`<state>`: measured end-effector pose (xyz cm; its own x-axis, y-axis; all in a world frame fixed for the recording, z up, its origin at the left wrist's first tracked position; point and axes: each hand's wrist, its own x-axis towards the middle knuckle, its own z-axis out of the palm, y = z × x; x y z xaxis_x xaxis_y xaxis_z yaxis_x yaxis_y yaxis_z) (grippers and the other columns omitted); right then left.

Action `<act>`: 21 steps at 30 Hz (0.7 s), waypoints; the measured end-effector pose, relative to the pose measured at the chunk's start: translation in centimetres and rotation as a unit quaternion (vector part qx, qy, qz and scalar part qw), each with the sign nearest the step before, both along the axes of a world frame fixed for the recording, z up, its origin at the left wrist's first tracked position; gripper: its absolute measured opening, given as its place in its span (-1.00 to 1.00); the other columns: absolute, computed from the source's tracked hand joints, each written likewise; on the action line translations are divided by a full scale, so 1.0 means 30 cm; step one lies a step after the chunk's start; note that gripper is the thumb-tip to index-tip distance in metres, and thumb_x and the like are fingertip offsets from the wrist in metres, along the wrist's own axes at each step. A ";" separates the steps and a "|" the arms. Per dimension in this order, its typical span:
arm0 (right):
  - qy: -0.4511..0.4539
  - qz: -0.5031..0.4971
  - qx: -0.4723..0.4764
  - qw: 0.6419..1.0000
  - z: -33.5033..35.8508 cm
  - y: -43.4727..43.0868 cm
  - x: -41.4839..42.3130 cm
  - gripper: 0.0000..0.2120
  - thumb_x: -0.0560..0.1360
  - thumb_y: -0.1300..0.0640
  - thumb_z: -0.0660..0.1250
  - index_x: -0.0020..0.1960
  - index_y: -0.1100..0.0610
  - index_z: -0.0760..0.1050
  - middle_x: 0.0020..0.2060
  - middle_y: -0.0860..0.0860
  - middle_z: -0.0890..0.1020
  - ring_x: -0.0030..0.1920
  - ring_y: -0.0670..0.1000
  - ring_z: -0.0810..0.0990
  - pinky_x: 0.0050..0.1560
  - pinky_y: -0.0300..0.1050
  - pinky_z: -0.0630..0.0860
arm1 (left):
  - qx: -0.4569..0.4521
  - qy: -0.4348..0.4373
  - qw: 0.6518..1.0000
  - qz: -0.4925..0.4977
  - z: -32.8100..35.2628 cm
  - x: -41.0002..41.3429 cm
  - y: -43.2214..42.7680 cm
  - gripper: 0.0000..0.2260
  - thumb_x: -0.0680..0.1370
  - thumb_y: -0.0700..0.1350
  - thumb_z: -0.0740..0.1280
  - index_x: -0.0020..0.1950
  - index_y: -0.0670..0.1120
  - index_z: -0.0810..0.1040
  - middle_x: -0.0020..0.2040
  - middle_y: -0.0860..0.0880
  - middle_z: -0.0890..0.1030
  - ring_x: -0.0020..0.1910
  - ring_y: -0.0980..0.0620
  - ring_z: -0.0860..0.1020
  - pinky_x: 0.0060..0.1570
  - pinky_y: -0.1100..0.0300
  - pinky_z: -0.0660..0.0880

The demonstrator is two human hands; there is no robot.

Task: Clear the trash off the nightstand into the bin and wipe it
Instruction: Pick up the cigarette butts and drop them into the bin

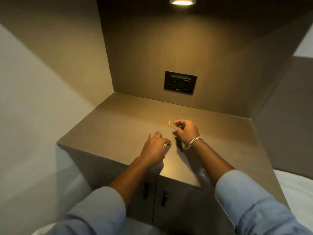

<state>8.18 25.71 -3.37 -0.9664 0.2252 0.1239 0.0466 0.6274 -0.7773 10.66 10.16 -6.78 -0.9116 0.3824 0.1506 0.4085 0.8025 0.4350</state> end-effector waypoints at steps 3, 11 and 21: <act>-0.037 0.132 0.233 0.963 -0.018 -0.033 -0.173 -0.77 0.43 0.21 0.36 0.08 0.15 0.63 0.13 0.18 0.64 0.17 0.19 0.58 0.20 -0.04 0.52 | -0.034 0.019 0.999 -0.038 -0.014 -0.088 -0.015 -0.85 0.48 -0.13 0.39 0.03 0.00 0.64 0.03 -0.05 0.53 0.09 -0.04 0.45 0.00 0.14 0.41; -0.099 0.152 0.414 0.892 0.029 -0.003 -0.134 -0.81 0.39 0.23 0.33 -0.03 0.20 0.62 -0.01 0.21 0.65 -0.01 0.25 0.62 -0.05 -0.03 0.54 | 0.018 0.048 0.996 -0.070 -0.012 -0.074 0.014 -0.93 0.50 -0.17 0.27 -0.06 -0.14 0.50 -0.07 -0.11 0.55 -0.05 -0.06 0.48 -0.08 0.12 0.45; -0.097 -0.054 -0.490 0.864 0.004 0.202 0.615 -0.84 0.47 0.39 0.29 -0.03 0.22 0.58 -0.38 0.03 0.59 -0.43 -0.07 0.51 -0.46 -0.29 0.52 | 0.530 -0.283 0.797 0.062 0.035 0.443 0.180 -0.88 0.49 -0.32 0.30 -0.24 -0.24 0.56 -0.45 -0.05 0.52 -0.52 0.08 0.41 -0.52 0.27 0.37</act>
<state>26.62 31.75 -3.25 -0.9145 0.2194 -0.3400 0.2533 -0.3447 -0.9039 23.94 15.56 -5.73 -0.9693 0.2155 -0.1186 -0.1466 -0.1188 0.9820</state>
